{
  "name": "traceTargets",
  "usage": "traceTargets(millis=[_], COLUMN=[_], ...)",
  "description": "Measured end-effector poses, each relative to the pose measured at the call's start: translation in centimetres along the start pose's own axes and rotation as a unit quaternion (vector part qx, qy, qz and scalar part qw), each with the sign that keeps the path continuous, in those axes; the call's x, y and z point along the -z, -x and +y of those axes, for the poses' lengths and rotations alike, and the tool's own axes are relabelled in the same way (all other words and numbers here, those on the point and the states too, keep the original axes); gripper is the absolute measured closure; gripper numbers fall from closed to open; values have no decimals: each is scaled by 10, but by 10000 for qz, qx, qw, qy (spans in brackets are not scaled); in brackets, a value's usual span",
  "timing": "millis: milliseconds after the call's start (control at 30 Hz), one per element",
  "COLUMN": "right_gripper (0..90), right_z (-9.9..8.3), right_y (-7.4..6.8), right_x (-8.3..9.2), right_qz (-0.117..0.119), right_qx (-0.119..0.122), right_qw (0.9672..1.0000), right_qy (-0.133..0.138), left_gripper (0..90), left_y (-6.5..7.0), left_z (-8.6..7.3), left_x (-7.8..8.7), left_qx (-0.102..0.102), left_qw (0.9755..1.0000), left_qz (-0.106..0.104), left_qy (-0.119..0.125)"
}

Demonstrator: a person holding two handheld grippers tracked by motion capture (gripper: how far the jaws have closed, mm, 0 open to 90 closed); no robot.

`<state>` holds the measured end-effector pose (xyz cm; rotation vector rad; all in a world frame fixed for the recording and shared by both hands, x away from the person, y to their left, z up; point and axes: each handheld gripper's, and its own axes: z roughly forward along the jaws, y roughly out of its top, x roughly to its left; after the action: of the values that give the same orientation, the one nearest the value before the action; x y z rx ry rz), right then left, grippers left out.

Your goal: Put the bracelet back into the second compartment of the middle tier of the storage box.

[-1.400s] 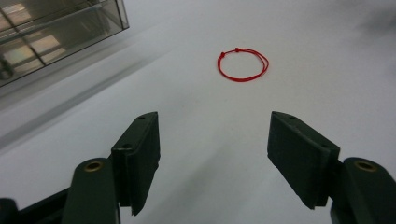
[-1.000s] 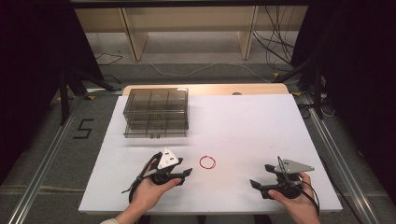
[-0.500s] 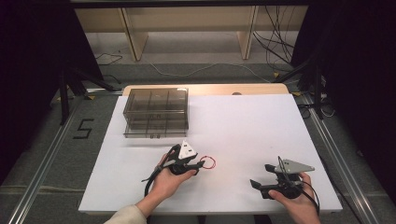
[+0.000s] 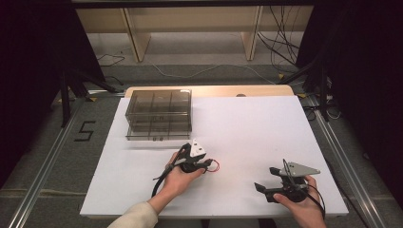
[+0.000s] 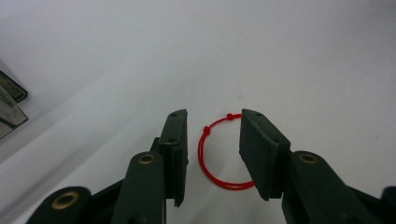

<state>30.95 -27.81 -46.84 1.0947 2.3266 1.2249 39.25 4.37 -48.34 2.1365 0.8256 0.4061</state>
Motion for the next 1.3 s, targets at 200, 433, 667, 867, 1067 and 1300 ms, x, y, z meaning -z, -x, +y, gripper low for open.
traceTargets(millis=[200,433,667,867,1067,1300], right_gripper=[170,170,170,170,170,170], right_z=[0,0,0,0,1,0], right_y=[0,0,0,0,0,0], right_x=[0,0,0,0,0,0], right_qz=[2,1,-2,-3,-11,-1], right_qx=[6,2,7,10,41,7], right_qw=[10000,10000,10000,10000,10000,10000], right_qy=[-2,6,-4,-4,16,-4], left_gripper=[622,641,670,752,814,864], left_y=[-2,-5,-4,-3,-3,-1], left_z=[1,1,2,3,2,2], left_x=[-8,-17,-21,-21,-22,-22], left_qx=[14,108,157,172,165,170], left_qw=[10000,9998,9997,9996,9997,9997], left_qz=[12,-49,-55,-38,-70,-35], left_qy=[-76,-154,-192,-207,-162,-144])
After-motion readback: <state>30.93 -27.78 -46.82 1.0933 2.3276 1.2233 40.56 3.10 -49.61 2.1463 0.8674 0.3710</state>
